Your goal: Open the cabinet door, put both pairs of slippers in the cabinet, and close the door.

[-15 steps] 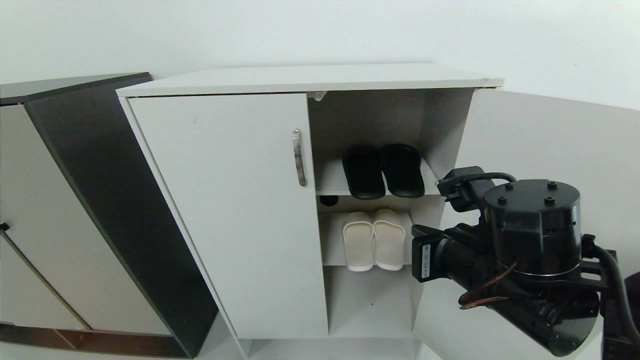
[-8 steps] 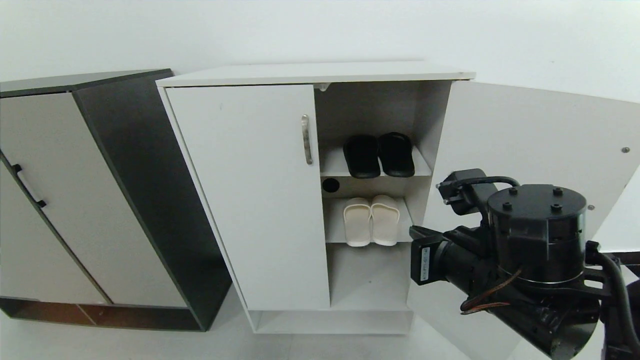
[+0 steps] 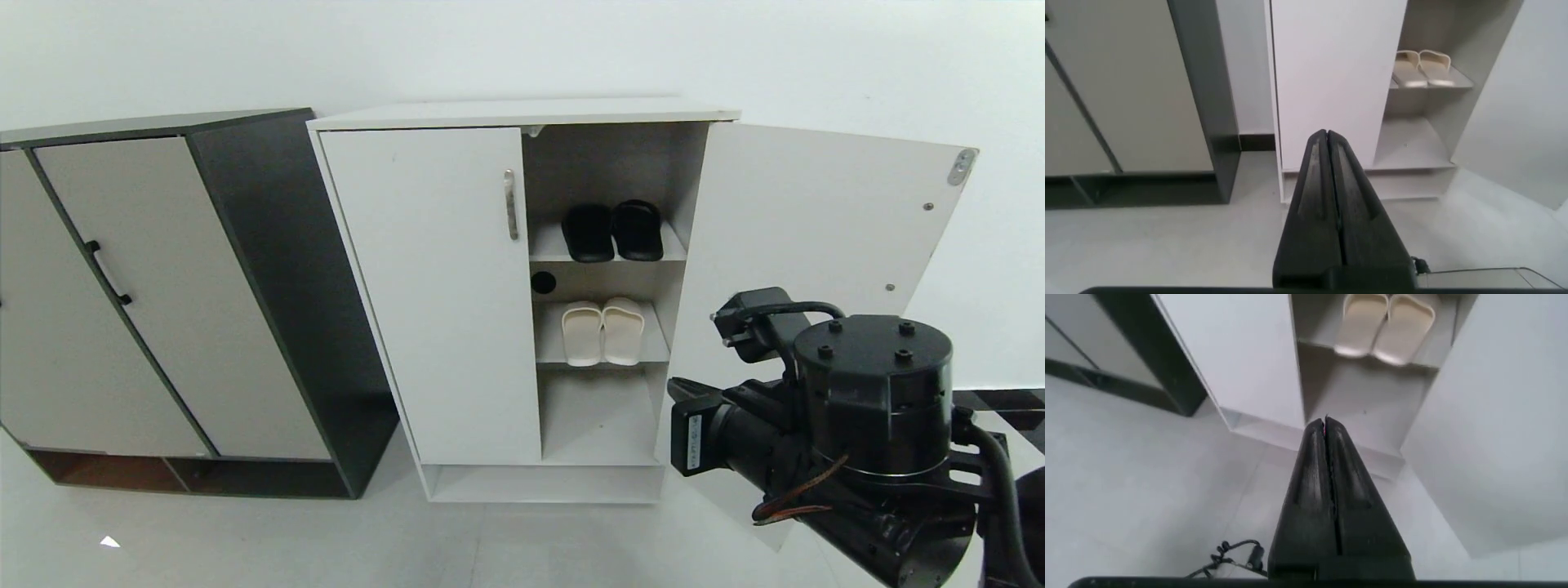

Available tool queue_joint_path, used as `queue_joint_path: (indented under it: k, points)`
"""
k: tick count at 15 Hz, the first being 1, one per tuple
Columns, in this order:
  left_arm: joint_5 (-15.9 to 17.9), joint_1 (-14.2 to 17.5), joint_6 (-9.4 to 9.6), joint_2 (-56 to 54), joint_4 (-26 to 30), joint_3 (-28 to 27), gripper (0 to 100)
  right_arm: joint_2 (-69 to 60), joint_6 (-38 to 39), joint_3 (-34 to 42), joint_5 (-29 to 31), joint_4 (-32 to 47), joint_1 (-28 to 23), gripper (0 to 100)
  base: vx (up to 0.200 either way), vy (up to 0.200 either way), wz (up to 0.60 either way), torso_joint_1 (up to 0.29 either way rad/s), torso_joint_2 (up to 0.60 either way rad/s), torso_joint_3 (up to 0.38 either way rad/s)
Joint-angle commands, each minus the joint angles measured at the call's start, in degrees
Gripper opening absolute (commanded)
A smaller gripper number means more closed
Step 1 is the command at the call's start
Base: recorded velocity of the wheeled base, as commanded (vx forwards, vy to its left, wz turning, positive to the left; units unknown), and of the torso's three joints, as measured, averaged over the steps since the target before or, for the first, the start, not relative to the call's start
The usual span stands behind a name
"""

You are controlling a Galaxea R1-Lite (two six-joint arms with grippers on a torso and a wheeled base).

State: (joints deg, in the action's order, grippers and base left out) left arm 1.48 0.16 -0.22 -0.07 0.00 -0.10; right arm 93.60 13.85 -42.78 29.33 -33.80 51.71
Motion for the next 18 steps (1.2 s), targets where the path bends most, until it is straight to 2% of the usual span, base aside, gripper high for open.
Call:
queue_joint_path:
  k: [1,13,18]
  points:
    - [-0.1,0.0,-0.04,0.1,0.0,0.0,0,0.4,-0.2,0.2,-0.1,0.0,-0.2,0,0.0,0.0,0.0,0.0,0.0,0.0]
    - [-0.1,0.0,-0.04,0.1,0.1,0.0,0,0.4,-0.3,0.9,-1.4,0.0,-0.6,0,0.0,0.0,0.0,0.0,0.0,0.0]
    - [-0.1,0.0,-0.04,0.1,0.0,0.0,0,0.4,-0.4,1.0,-1.4,0.0,-0.6,0,0.0,0.0,0.0,0.156,-0.12,-0.117]
